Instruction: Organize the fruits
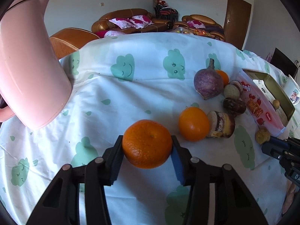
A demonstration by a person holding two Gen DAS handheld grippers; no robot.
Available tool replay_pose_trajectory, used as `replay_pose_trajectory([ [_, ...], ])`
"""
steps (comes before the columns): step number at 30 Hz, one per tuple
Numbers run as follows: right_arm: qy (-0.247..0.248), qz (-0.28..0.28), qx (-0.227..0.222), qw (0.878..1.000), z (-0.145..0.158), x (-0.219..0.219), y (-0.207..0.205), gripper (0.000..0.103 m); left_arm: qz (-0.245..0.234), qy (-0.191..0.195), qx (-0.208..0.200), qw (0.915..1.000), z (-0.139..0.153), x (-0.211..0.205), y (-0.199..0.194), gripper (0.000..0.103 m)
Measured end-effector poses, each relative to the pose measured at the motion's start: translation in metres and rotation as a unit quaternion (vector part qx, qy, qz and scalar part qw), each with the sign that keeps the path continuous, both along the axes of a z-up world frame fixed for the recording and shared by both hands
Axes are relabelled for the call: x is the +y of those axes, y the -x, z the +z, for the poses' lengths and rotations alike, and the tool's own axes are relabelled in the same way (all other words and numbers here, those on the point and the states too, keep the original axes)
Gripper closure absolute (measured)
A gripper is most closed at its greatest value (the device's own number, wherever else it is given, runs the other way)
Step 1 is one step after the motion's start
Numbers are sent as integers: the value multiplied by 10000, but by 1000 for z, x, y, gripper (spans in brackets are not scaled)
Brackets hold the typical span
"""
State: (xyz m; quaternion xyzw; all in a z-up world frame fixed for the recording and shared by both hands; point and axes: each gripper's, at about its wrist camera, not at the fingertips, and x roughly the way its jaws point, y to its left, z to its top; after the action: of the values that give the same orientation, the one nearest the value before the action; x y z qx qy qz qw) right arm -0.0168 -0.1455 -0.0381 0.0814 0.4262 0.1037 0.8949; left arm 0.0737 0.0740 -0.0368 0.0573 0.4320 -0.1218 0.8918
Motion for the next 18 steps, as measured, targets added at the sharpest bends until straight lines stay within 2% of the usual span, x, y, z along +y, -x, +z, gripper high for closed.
replay_pose_trajectory([
  [5, 54, -182, 36, 9998, 2, 7, -14, 77, 146, 71, 36, 9999, 0, 10, -3, 54],
  [11, -179, -231, 82, 9995, 4, 8, -25, 61, 184, -32, -1, 9998, -2, 8, -2, 54],
  [18, 290, -214, 17, 9993, 6, 24, -28, 60, 210, 0, 24, 9998, -1, 8, -3, 54],
])
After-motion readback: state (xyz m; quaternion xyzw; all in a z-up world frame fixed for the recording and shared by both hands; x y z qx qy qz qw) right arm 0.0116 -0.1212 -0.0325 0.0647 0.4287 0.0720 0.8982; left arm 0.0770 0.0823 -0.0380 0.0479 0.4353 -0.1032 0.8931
